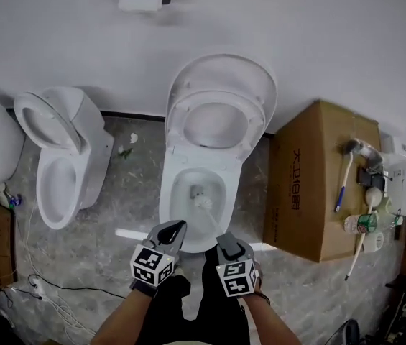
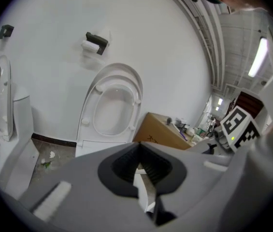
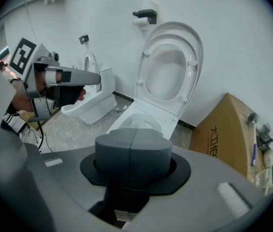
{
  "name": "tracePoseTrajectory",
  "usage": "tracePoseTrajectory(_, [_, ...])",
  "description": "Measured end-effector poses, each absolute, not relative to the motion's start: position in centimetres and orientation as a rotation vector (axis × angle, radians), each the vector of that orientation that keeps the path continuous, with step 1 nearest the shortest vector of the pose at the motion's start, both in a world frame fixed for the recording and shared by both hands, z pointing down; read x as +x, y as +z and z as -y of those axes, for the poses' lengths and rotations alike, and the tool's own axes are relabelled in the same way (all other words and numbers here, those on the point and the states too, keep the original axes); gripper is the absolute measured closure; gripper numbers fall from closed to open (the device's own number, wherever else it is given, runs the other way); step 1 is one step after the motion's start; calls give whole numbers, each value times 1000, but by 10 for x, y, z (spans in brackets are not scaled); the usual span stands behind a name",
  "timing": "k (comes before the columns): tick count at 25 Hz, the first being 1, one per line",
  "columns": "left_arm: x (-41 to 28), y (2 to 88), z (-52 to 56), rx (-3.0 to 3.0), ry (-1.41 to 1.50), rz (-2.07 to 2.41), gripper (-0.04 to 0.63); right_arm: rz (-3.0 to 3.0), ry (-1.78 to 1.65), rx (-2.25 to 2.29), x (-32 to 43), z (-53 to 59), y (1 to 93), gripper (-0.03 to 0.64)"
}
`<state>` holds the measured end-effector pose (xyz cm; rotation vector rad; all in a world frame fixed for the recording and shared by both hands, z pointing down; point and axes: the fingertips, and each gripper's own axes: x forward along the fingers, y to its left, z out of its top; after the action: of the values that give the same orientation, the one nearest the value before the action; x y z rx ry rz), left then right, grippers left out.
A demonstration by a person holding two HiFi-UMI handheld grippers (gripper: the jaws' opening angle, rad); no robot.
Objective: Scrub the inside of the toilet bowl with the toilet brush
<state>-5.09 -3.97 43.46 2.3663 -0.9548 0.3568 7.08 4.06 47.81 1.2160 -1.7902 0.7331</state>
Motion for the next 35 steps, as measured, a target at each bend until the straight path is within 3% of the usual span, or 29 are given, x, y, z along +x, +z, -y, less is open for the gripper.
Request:
tracePoseTrajectory(15, [-67,220,3,2527,227,967,589,1991,534,1509,73,-74,240,454])
tracePoseTrajectory(35, [-60,11,29,2705,-67,1029,589,2315,207,1780,68,-45,17,453])
